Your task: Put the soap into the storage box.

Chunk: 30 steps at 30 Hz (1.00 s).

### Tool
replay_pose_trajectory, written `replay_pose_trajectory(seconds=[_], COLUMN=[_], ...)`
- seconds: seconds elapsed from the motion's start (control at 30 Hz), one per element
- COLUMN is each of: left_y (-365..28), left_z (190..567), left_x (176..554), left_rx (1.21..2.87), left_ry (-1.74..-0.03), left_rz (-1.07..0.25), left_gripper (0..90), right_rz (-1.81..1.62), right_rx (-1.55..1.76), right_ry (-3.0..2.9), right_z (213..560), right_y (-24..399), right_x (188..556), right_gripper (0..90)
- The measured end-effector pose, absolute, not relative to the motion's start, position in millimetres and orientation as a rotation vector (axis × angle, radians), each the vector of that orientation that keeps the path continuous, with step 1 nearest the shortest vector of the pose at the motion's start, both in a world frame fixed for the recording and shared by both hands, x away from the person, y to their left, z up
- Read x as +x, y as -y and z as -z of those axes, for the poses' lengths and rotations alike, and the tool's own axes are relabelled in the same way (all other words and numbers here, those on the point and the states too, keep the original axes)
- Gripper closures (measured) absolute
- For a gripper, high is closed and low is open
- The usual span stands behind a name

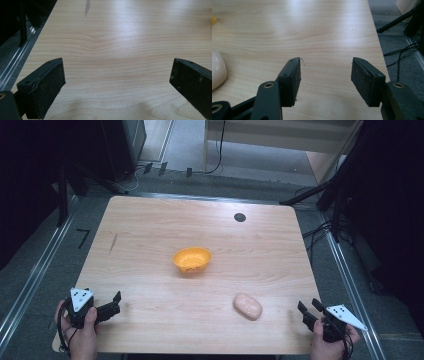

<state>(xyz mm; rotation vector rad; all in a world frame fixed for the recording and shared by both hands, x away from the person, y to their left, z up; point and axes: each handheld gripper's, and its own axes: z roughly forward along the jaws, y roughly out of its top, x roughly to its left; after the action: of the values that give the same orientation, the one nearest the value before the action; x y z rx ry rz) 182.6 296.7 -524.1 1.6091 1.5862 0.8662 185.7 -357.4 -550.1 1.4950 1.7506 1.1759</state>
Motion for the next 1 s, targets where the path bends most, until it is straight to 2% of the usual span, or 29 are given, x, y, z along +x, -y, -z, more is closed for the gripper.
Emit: replay_pose_trajectory(seconds=[0.07,0.2,0.3,0.4,0.7,1.0], left_y=[-297,-299,-300,-299,-299,-291], left_z=[524,524,524,524,524,524], left_x=[183,184,183,184,187,188], left_rx=[1.602,1.600,1.594,1.609,1.631,1.696], left_ry=[-1.585,-1.596,-1.593,-1.589,-1.558,-1.506], left_rz=[-0.861,-0.838,-0.833,-0.830,-0.857,-0.904], left_gripper=[0.4,0.4,0.4,0.4,0.4,0.4], right_rz=[-1.157,-0.981,-1.011,-1.094,-1.057,-0.983], right_rx=[1.464,1.368,1.358,1.298,1.264,1.136], right_ry=[-1.784,-1.829,-1.834,-1.905,-1.983,-2.152], right_z=[550,551,551,550,548,532], right_y=[357,349,350,353,351,334], right_x=[185,187,187,187,188,192], right_gripper=[39.6,43.4,46.9,46.0,47.2,53.1])
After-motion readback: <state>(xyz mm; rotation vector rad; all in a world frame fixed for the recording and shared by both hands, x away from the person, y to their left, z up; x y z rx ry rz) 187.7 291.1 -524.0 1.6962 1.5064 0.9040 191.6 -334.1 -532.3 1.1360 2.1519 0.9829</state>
